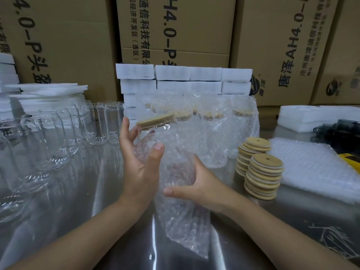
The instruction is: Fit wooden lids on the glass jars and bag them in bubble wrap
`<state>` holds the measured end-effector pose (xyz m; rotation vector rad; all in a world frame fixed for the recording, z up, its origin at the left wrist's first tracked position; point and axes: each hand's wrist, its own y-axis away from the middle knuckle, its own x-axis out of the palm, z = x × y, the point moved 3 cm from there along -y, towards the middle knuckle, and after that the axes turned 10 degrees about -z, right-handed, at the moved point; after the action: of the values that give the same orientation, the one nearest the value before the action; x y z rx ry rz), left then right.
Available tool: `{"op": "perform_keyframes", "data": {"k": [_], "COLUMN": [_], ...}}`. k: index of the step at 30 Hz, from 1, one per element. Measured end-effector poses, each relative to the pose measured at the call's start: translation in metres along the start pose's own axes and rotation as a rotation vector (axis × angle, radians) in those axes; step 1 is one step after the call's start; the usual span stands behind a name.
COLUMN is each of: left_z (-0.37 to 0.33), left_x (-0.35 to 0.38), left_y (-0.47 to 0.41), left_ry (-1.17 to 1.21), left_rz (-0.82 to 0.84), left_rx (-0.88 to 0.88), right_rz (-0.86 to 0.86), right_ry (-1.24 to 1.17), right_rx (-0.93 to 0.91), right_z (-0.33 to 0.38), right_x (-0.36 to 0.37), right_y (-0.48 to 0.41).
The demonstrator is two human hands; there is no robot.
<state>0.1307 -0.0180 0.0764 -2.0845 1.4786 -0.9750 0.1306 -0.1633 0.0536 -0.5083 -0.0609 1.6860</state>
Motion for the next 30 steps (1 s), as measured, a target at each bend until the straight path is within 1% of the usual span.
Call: {"op": "perform_keyframes", "data": {"k": [3, 6, 8, 11, 14, 17, 20, 26, 30], "left_z": [-0.005, -0.007, -0.003, 0.010, 0.022, 0.024, 0.022, 0.020, 0.017], "left_x": [0.005, 0.008, 0.009, 0.013, 0.016, 0.016, 0.015, 0.016, 0.015], "left_y": [0.002, 0.002, 0.004, 0.013, 0.020, 0.021, 0.020, 0.021, 0.017], "left_ry": [-0.008, 0.027, 0.022, -0.112, -0.219, -0.270, -0.292, -0.256, -0.201], "left_rz": [0.049, 0.126, 0.244, 0.432, 0.522, 0.498, 0.455, 0.373, 0.272], "left_rx": [0.037, -0.021, -0.093, -0.155, -0.200, -0.231, -0.213, -0.168, -0.178], "right_rz": [-0.024, -0.166, -0.279, -0.385, -0.417, -0.427, -0.441, -0.484, -0.422], "right_ry": [-0.070, -0.184, -0.235, -0.293, -0.322, -0.286, -0.270, -0.170, -0.227], "right_rx": [-0.051, -0.108, -0.154, -0.213, -0.222, -0.216, -0.217, -0.195, -0.175], "right_z": [-0.002, 0.006, 0.013, 0.024, 0.029, 0.031, 0.030, 0.025, 0.021], "right_x": [0.003, -0.005, -0.014, -0.025, -0.029, -0.030, -0.029, -0.025, -0.024], "right_y": [0.001, 0.000, -0.001, 0.000, 0.001, 0.003, 0.003, 0.000, -0.005]}}
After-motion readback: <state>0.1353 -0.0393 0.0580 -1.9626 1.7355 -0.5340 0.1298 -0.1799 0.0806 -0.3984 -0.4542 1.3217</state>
